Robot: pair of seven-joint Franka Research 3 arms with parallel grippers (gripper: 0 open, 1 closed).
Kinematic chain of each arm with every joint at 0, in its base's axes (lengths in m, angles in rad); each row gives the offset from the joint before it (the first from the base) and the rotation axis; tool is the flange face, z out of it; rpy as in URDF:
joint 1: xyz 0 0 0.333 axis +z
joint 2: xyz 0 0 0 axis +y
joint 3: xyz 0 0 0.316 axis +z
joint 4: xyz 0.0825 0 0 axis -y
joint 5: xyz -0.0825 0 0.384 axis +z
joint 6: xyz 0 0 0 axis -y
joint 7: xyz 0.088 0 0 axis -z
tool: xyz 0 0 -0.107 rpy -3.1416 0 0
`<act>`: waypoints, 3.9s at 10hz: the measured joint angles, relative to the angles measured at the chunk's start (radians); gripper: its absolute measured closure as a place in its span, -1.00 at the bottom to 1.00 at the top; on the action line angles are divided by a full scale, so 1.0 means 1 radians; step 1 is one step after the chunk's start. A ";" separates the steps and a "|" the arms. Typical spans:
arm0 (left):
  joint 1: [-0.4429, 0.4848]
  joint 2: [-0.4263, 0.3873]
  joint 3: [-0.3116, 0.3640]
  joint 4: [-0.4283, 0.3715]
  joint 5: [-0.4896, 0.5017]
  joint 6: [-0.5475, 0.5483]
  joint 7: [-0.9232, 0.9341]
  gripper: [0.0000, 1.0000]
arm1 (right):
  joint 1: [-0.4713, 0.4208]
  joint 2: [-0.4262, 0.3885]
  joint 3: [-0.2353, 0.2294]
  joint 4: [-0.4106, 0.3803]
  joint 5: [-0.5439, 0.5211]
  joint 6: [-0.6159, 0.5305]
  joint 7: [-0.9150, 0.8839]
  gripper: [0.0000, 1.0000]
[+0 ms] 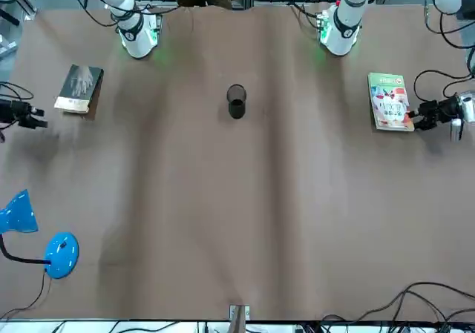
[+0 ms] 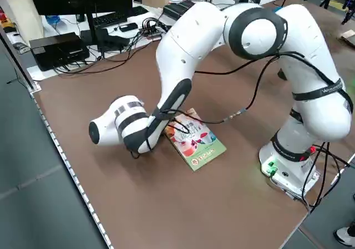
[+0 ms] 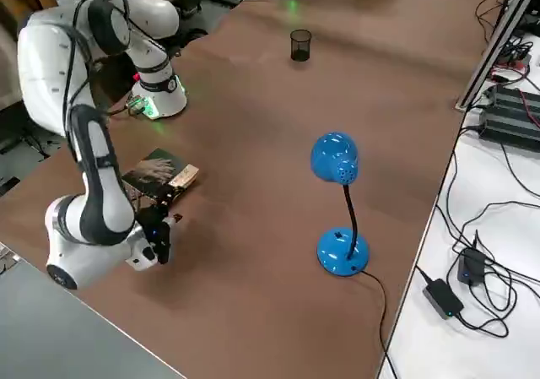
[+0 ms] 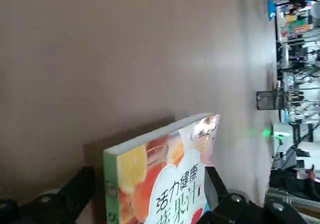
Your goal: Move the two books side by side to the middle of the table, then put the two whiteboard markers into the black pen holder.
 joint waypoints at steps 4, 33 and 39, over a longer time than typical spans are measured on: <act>0.013 0.013 -0.021 0.005 0.000 -0.010 0.011 -0.33 | -0.017 0.020 0.002 0.005 -0.013 -0.065 -0.072 -1.00; -0.397 -0.085 -0.781 0.190 -0.446 0.541 -1.037 0.66 | 0.022 -0.120 0.104 0.133 0.034 -0.593 0.224 0.70; -0.600 0.064 -0.778 0.235 -0.463 0.766 -0.961 0.66 | 0.054 -0.538 0.308 0.144 0.328 -0.620 0.863 0.70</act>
